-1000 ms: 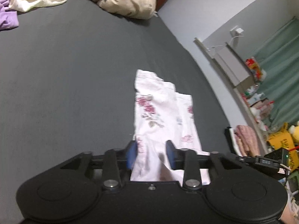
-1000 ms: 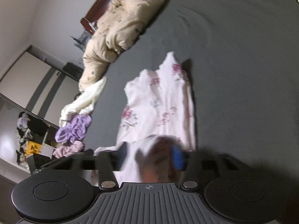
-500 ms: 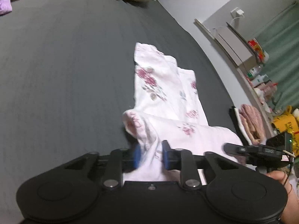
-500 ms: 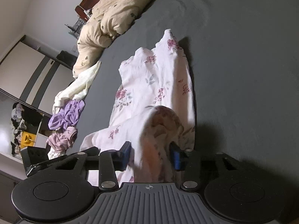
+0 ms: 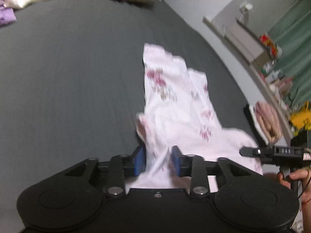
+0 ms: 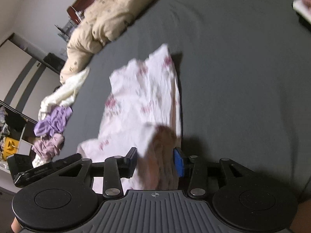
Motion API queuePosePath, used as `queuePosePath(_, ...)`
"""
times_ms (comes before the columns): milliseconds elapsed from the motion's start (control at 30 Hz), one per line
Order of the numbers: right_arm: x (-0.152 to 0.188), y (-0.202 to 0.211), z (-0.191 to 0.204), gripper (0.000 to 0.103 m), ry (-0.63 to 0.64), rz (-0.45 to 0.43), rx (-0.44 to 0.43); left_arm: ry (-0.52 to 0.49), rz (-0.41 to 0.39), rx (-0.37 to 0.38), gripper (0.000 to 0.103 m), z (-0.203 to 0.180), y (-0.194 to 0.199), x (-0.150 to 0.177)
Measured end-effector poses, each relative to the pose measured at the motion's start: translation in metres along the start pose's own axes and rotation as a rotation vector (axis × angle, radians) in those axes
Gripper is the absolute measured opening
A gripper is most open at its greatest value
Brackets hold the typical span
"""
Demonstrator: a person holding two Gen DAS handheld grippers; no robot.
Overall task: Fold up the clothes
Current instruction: 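Fold the lifted end back over the garment and open both grippers, then grasp the folded edge with both grippers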
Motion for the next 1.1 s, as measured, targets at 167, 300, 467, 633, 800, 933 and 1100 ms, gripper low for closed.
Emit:
queuePosePath(167, -0.033, 0.002, 0.008, 0.068, 0.071, -0.064, 0.023, 0.001, -0.105, -0.026, 0.052, 0.009, 0.018, -0.039)
queuePosePath(300, -0.073, -0.035, 0.004, 0.075, 0.12, -0.05, 0.055, 0.005, -0.116, -0.007, 0.057, -0.001, -0.005, -0.08)
queuePosePath(467, -0.116, -0.084, -0.015, 0.075, 0.123, 0.017, 0.101, -0.07, -0.102, -0.078, 0.057, -0.026, -0.058, -0.122)
queuePosePath(633, -0.133, -0.114, -0.031, 0.073, 0.156, 0.098, 0.107, -0.042, -0.059, -0.105, 0.056, -0.026, -0.105, -0.147)
queuePosePath(800, -0.137, -0.13, -0.041, 0.058, 0.183, 0.122, 0.081, -0.071, -0.029, -0.111, 0.045, -0.025, -0.131, -0.149)
queuePosePath(933, -0.139, -0.135, -0.043, 0.032, 0.189, 0.107, 0.06, -0.138, -0.072, -0.142, 0.037, -0.034, -0.139, -0.146)
queuePosePath(1100, -0.141, -0.14, -0.048, 0.002, 0.146, 0.108, 0.016, -0.112, -0.065, -0.15, 0.009, -0.038, -0.145, -0.153)
Point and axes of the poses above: each gripper's, at about its wrist camera, not at the fingertips, and y roughly against the way its jaws point, z to its left, x to its underside, the point moved 1 cm from there along -y, roughly the way its jaws point, and after that the axes turned 10 degrees about -x, right-handed, at the moved point
